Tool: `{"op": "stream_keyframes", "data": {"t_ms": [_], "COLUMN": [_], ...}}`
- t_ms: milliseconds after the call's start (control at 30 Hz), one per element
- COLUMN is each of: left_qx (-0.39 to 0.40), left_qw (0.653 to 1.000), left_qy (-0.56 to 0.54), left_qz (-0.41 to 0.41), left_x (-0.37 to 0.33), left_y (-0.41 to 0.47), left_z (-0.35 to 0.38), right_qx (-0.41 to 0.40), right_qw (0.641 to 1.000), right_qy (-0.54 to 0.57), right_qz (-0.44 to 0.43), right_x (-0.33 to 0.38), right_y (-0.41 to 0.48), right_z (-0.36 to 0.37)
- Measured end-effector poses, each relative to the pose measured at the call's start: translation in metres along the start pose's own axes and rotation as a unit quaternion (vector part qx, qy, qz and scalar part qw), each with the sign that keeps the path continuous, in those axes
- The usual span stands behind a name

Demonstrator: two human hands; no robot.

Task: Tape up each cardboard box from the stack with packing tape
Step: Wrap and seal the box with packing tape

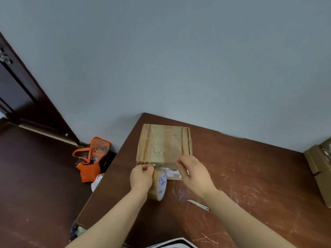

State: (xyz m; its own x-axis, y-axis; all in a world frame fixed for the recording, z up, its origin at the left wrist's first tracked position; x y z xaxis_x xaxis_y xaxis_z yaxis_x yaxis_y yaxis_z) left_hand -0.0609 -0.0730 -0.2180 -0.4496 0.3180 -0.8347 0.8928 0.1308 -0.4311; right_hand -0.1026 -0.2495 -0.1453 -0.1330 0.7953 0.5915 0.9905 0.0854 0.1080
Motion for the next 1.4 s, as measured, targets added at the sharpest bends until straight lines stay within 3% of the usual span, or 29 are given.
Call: {"op": "stream_keyframes", "data": {"t_ms": [100, 200, 333, 567, 700, 800, 867, 1000, 1133, 1267, 1400], "left_qx": [0.007, 0.021, 0.035, 0.026, 0.015, 0.019, 0.020, 0.015, 0.015, 0.020, 0.008], "left_qw": [1.000, 0.999, 0.994, 0.999, 1.000, 1.000, 1.000, 1.000, 0.999, 0.998, 0.997], "left_qy": [0.005, 0.046, 0.100, 0.030, 0.005, -0.008, -0.018, -0.024, -0.038, -0.056, -0.079], "left_qz": [0.004, 0.017, 0.003, -0.007, -0.006, -0.016, -0.015, 0.003, -0.002, -0.008, 0.001], "left_x": [-0.001, -0.003, 0.017, 0.019, 0.017, 0.018, 0.018, 0.008, 0.010, 0.012, 0.007], "left_y": [0.000, 0.000, -0.004, -0.006, -0.007, -0.010, -0.013, -0.016, -0.018, -0.018, -0.020], "left_z": [0.000, -0.003, -0.015, -0.028, -0.036, -0.036, -0.036, -0.039, -0.044, -0.047, -0.053], "right_qx": [0.144, 0.233, 0.200, 0.172, 0.132, 0.189, 0.196, 0.123, 0.118, 0.170, 0.157], "right_qw": [0.987, 0.963, 0.966, 0.975, 0.974, 0.961, 0.968, 0.984, 0.982, 0.970, 0.975], "right_qy": [0.020, -0.105, -0.116, -0.124, -0.126, -0.108, -0.079, -0.087, -0.099, -0.119, -0.138], "right_qz": [-0.070, -0.091, -0.111, -0.067, -0.136, -0.172, -0.133, -0.094, -0.107, -0.130, -0.079], "right_x": [0.035, 0.025, 0.021, 0.016, 0.019, 0.017, 0.013, 0.022, 0.021, 0.013, 0.019], "right_y": [0.045, 0.054, 0.053, 0.065, 0.063, 0.057, 0.057, 0.057, 0.060, 0.056, 0.047], "right_z": [0.026, 0.061, 0.066, 0.077, 0.074, 0.066, 0.063, 0.071, 0.077, 0.074, 0.074]}}
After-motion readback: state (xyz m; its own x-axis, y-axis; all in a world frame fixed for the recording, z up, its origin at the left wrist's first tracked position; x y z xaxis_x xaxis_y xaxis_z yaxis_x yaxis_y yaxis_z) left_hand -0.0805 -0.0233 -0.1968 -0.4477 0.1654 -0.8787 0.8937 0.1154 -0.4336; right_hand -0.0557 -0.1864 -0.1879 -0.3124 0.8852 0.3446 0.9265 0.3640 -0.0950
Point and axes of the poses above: each hand's wrist, its own y-axis towards the middle knuckle, its own z-axis out of the palm, x = y × z, the point moved 7 cm from there along y, towards the middle knuckle, and after that the axes turned 5 degrees about x, right-handed, at the moved point
